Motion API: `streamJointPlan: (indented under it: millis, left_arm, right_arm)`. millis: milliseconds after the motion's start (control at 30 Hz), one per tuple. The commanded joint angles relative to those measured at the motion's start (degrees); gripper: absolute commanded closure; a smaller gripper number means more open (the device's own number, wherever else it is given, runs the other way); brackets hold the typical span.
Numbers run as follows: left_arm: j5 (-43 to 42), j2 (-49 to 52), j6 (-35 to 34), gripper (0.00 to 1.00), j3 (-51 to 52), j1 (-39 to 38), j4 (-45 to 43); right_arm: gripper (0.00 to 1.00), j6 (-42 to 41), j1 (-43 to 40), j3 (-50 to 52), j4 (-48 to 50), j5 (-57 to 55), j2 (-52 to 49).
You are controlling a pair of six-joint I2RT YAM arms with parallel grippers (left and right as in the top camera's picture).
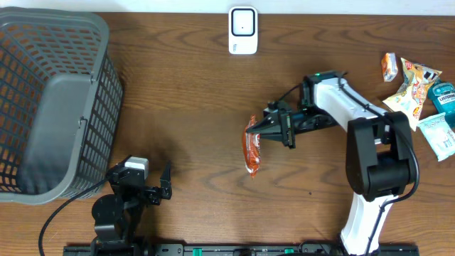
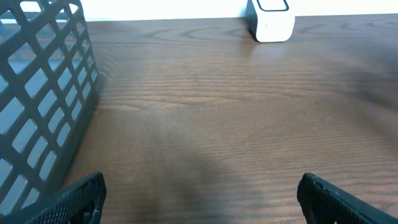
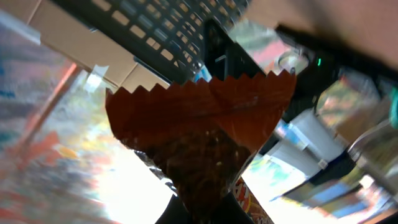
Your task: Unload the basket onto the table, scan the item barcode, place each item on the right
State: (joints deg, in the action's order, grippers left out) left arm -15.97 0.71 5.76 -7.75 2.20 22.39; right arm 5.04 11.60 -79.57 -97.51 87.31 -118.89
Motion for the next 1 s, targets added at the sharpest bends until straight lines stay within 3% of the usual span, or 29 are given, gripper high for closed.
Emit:
streamJointPlan:
  millis: [0,133,200,300,467,700,833,900,967]
  left_arm:
    - [0.2,-0.1,-0.5,0.02,0.9,0.1,1.0]
    - [0.2,-0.1,-0.5,0.02,0.9,0.1,1.0]
    - [0.2,-0.1,-0.5,0.02,0.9,0.1,1.0]
    - [0.2,-0.1,-0.5,0.02,0.9,0.1,1.0]
    - [0.2,-0.1,-0.5,0.02,0.9,0.1,1.0]
    - [0.2,-0.1,-0.5,0.02,0.9,0.1,1.0]
    - [0.2,-0.1,-0.5,0.02,0.9,0.1,1.0]
    - [0.2,-0.1,-0.5,0.02,0.9,0.1,1.0]
    - [0.2,-0.1,-0.5,0.02,0.9,0.1,1.0]
  right_arm:
    - [0.99,11.5,-2.1,-0.7,0.0,-2.0,0.5]
    - [0.98,30.8,-3.4,-0.6,6.8,-3.9,0.5]
    - [0.98,34.2,-3.0,-0.6,12.9,-8.3,0.5]
    - [0.98,30.3,-1.5,-0.6,24.3,-18.9,0.5]
    - [0.99,11.9,3.1,-0.6,41.5,-38.6,0.5]
    - [0.99,28.1,6.5,-0.6,43.8,-19.1,0.5]
    - [0.87,27.4,8.2,-0.6,45.4,-27.2,0.3]
    - [0.77,22.6,9.6,-0.6,47.2,-36.3,0.3]
    - [0.6,16.4,10.8,-0.7,49.5,-44.8,0.3]
